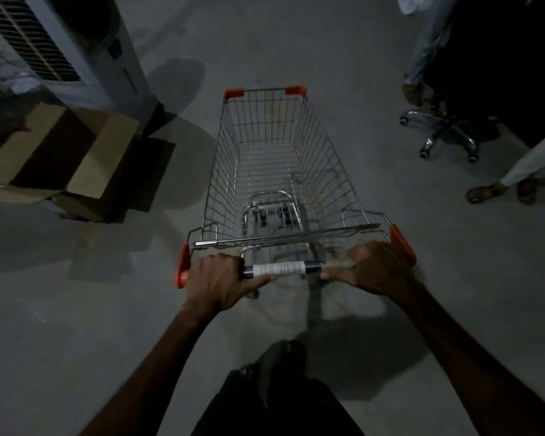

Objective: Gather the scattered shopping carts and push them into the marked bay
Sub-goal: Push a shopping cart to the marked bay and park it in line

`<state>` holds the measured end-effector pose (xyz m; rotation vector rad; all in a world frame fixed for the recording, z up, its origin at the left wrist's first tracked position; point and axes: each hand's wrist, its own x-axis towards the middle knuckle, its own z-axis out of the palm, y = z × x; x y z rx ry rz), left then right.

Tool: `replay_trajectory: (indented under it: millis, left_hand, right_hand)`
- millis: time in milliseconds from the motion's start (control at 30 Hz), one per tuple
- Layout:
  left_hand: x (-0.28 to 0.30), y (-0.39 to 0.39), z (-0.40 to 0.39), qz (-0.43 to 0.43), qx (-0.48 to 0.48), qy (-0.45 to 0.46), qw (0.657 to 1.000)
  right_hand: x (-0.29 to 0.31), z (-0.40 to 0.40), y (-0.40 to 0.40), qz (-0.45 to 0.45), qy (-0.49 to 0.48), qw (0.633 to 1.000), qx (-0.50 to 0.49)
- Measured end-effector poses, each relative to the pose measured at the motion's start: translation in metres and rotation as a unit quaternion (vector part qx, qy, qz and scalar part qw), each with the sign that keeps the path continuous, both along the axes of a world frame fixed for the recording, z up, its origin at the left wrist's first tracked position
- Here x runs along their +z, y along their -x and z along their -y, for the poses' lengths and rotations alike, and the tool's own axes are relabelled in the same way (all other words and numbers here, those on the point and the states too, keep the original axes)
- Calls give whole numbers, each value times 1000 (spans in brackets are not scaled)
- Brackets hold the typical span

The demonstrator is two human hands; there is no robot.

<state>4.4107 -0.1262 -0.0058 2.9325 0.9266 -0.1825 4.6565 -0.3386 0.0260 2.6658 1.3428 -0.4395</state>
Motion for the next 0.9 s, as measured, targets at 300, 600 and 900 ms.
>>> replay_trajectory:
  millis: [300,600,900]
  left_hand:
    - [-6,2,-47,-33,-102,-2,994]
    - [-3,0,-91,-84,-258,1,962]
    - [-3,9,-39,-74,-410,-1,909]
  right_hand:
    - [-1,-6,51,10,7,998,-68]
    - [9,4,152,-54,-2,970,-237]
    - [8,74,263,-27,-9,932,-362]
